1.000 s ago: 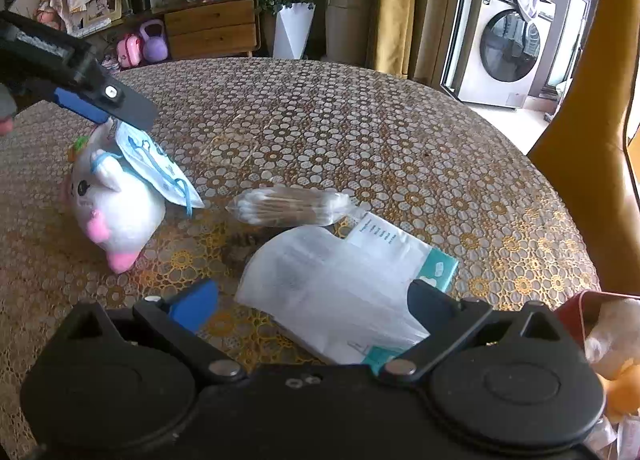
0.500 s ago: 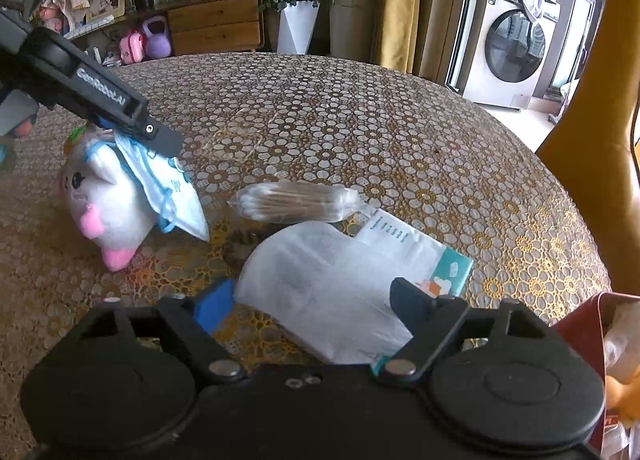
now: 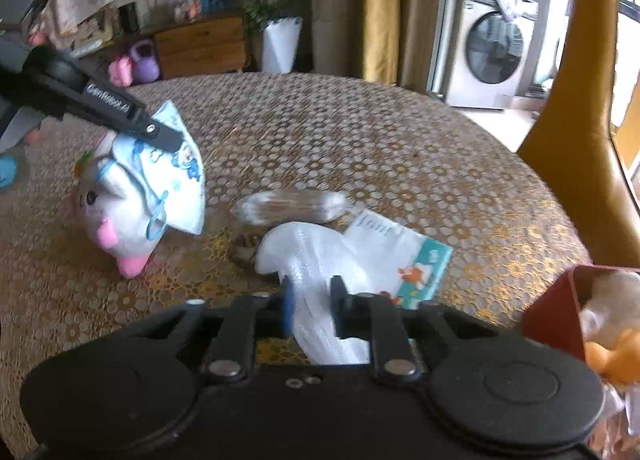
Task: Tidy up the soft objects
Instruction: 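Grasp the blue-printed mask with the left tool while the right tool grasps the white plastic bag, then carry the mask with the left tool while the right tool lifts the bag toward the red box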
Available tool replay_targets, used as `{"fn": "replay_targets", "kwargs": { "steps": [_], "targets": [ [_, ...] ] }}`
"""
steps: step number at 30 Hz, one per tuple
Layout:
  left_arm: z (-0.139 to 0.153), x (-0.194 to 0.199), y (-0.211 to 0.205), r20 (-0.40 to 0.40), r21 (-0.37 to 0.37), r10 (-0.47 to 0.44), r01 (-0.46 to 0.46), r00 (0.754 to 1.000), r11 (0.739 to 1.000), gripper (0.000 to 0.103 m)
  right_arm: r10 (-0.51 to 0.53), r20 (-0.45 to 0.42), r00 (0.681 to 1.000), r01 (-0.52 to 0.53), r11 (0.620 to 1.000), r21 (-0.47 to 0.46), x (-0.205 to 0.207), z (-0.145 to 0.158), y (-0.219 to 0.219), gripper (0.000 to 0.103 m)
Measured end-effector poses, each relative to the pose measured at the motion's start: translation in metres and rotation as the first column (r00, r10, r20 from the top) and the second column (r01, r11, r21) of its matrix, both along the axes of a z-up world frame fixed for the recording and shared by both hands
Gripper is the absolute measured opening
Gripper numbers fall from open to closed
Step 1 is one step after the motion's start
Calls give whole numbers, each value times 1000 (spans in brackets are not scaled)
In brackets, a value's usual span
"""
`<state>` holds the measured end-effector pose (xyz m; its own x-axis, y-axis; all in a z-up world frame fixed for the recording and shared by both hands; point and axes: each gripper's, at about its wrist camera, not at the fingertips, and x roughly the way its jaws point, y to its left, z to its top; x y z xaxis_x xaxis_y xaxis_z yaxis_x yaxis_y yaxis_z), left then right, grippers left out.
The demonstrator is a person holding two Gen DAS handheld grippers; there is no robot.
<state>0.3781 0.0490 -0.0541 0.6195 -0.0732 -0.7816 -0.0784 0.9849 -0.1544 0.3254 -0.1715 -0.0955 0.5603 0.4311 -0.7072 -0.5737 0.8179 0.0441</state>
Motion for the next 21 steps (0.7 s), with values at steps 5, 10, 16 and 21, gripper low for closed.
{"fn": "replay_targets", "kwargs": {
  "steps": [5,10,16,21],
  "targets": [
    [20,-11,-9,81,-40,-33,36,996,999,7,-75,29,997,73,996,56,-12,11,-16,7],
    [38,-22,-22,112,-72,-64,73,992,995,7,-114,41,993,107,985,132,-27,24,-33,5],
    [56,-43,-37,126,-106,-108,122,986,987,7,-142,37,989,131,968,215,-47,44,-48,4],
    [75,-65,-50,154,-123,-154,174,976,977,7,-157,32,987,143,951,275,-66,61,-62,4]
  ]
}}
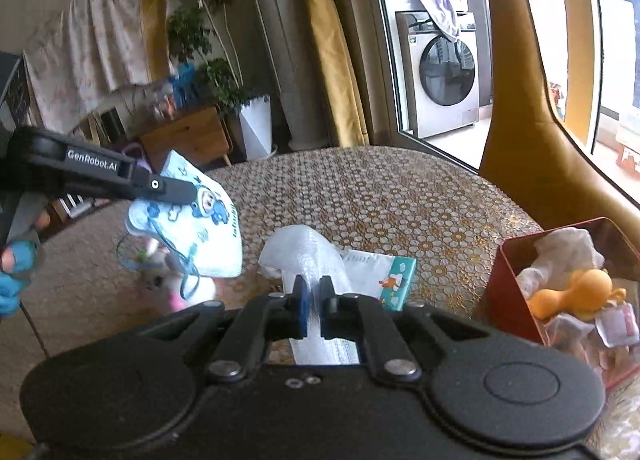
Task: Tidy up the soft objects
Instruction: 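Carry the mask with the left tool while the right tool lifts the bag toward the red box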
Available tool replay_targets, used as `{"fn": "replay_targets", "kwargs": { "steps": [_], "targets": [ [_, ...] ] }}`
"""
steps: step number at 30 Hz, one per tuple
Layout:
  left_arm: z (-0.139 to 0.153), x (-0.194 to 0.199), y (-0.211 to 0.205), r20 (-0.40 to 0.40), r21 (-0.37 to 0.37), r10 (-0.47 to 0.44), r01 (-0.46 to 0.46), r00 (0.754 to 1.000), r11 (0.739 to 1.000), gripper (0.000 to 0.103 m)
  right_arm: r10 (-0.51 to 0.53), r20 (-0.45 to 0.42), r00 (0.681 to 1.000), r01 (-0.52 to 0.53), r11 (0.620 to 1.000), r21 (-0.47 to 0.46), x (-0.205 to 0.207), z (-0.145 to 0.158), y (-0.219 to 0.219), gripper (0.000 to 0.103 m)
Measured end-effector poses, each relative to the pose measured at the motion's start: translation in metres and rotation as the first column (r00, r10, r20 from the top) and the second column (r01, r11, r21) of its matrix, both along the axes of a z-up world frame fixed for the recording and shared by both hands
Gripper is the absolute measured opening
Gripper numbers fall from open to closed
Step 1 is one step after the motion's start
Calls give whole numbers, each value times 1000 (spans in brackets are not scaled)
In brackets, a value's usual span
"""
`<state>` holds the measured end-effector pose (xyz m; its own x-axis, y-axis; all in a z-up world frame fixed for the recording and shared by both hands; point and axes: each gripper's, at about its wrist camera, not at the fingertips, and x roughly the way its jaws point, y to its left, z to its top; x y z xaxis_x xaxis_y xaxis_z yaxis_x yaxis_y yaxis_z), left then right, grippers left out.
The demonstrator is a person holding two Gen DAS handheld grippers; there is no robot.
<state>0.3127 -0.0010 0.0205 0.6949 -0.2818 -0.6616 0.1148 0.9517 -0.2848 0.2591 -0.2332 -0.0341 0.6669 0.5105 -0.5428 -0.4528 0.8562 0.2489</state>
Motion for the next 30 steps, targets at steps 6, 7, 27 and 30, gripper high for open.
{"fn": "replay_targets", "kwargs": {
  "steps": [6,7,27,30],
  "targets": [
    [15,-23,-22,17,-18,-53,53,998,998,7,-24,22,999,23,999,49,-26,22,-15,4],
    [17,-26,-27,20,-19,-61,62,998,998,7,-32,21,999,30,998,53,-29,26,-18,4],
    [17,-26,-181,22,23,-317,316,948,948,7,-260,61,964,255,964,79,-37,60,-119,4],
    [15,-17,-206,26,27,-345,344,938,939,7,-303,66,951,297,951,83,-30,57,-136,4]
  ]
}}
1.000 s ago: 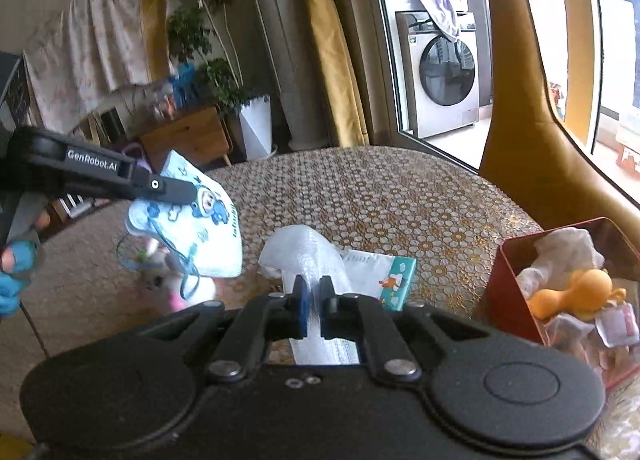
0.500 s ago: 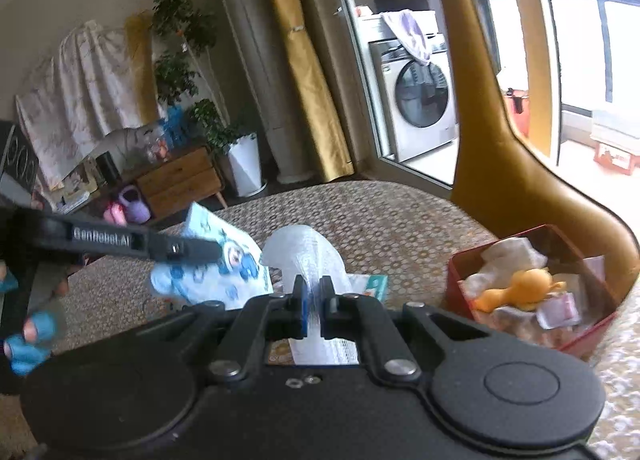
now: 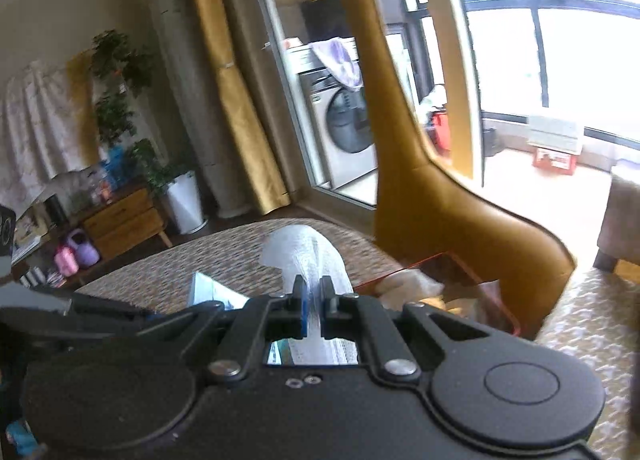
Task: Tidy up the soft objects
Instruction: 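Carry the mask with the left tool while the right tool lifts the bag toward the red box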
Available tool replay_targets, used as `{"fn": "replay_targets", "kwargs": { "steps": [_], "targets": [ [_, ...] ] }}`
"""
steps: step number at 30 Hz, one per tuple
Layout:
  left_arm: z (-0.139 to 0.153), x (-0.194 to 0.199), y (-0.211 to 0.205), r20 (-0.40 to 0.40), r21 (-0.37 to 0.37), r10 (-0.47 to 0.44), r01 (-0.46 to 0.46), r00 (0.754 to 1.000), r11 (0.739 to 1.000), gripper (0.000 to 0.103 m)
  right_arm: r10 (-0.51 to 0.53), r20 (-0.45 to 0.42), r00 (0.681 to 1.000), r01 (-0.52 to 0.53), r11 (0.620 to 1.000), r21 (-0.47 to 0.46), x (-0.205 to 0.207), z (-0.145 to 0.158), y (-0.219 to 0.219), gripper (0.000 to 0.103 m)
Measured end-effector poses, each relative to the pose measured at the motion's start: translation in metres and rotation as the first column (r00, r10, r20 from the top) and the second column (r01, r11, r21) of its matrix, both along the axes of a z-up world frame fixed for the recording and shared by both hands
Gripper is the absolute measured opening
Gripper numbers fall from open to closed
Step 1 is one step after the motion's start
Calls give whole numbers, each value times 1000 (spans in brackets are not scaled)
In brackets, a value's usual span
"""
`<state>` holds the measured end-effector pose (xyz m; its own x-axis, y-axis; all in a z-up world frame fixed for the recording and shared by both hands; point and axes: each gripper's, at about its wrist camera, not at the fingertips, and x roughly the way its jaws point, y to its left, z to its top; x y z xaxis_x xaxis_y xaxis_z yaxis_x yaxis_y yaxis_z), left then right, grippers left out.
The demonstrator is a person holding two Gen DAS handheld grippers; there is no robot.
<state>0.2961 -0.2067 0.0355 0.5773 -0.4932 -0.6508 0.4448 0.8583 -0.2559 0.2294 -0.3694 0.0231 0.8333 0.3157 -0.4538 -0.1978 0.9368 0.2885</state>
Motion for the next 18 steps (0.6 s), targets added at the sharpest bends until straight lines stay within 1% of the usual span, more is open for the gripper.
{"fn": "replay_targets", "kwargs": {
  "steps": [5,8,13,18],
  "targets": [
    [-8,20,-36,13,18,-31,31,999,999,7,-61,-1,998,61,998,0,19,-10,-26,4],
    [-12,35,-49,7,12,-34,34,999,999,7,-91,-12,996,91,996,1,35,-18,-40,4],
    [-20,64,-67,-2,-13,-21,21,1000,1000,7,-131,-25,991,132,991,11,62,-32,-57,4],
    [-22,87,-83,6,-52,-23,23,1000,998,7,-163,-21,986,164,986,28,90,-38,-70,4]
  ]
}}
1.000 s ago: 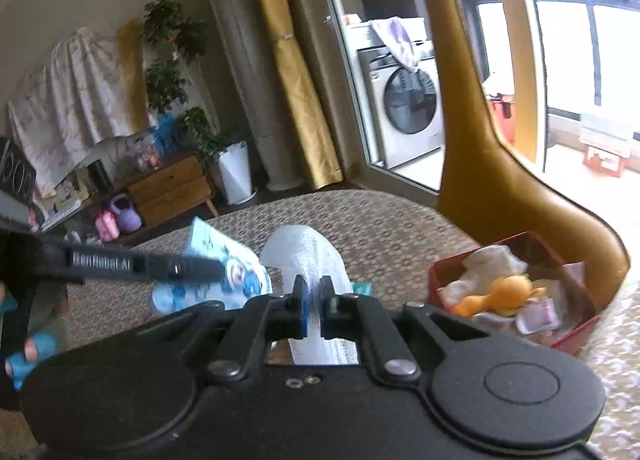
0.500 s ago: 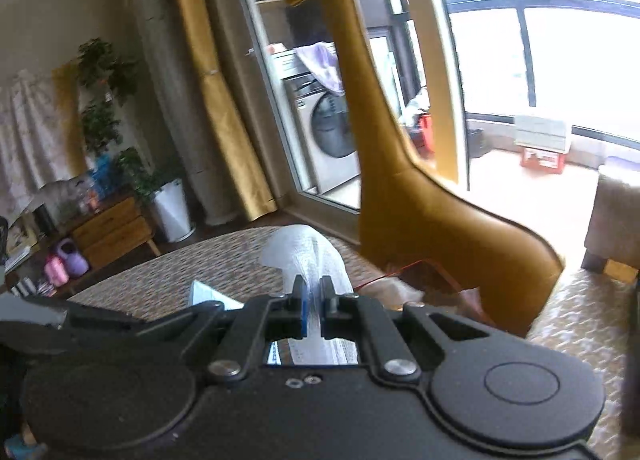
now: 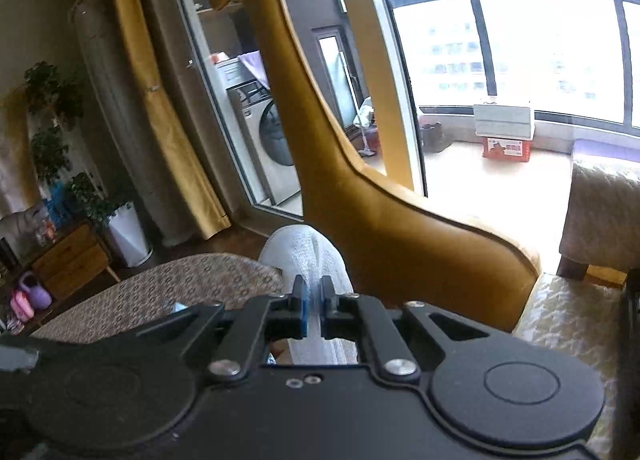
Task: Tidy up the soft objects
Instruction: 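Carry the mask with the left tool while the right tool lifts the bag toward the red box, then open the left tool over the red box while the right tool releases the bag there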
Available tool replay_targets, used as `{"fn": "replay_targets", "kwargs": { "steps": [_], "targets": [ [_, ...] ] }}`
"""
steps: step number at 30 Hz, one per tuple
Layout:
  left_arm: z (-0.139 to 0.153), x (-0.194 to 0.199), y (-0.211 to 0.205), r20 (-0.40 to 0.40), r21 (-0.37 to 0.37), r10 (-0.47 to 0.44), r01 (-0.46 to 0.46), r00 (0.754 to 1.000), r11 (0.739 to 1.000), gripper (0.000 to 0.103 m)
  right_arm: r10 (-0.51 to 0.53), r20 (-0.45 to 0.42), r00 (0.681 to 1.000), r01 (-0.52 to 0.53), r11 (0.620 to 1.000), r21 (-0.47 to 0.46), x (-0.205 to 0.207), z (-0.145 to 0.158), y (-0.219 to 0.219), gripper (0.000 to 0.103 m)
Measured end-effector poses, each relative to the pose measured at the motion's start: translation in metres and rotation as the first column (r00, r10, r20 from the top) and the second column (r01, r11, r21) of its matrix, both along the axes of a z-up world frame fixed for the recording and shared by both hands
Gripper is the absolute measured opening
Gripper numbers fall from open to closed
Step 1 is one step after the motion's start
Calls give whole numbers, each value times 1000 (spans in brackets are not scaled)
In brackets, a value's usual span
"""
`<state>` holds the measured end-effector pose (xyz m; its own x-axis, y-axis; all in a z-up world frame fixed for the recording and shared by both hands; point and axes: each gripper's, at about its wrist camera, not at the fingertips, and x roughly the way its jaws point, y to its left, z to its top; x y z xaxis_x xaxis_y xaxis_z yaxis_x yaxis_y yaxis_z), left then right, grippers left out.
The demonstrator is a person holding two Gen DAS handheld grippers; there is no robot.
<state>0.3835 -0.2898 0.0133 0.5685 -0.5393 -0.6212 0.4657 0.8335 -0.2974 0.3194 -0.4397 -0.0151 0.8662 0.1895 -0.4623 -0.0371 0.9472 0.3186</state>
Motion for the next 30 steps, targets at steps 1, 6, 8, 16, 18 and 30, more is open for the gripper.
{"fn": "replay_targets", "kwargs": {
  "steps": [1,6,8,16,18,30],
  "targets": [
    [-1,5,-3,4,-4,3,-3,1000,1000,7,-4,4,1000,4,1000,2,5,-1,-2,4],
    [-18,24,-11,-6,-24,16,-17,1000,1000,7,-17,15,1000,18,1000,-4,21,-9,-11,5],
    [-32,30,-13,-25,-16,18,-19,1000,1000,7,-17,7,1000,17,1000,2,25,-19,-13,5],
    [-80,45,-13,-109,15,21,-19,994,1000,7,9,-132,991,-12,1000,-24,39,-72,-6,5],
    [-85,47,-12,-118,22,16,-14,993,1000,7,11,-150,989,-15,1000,-25,39,-81,-2,5],
    [-107,54,0,-166,83,39,-26,985,996,8,30,-225,974,-36,999,-19,44,-104,12,5]
  ]
}}
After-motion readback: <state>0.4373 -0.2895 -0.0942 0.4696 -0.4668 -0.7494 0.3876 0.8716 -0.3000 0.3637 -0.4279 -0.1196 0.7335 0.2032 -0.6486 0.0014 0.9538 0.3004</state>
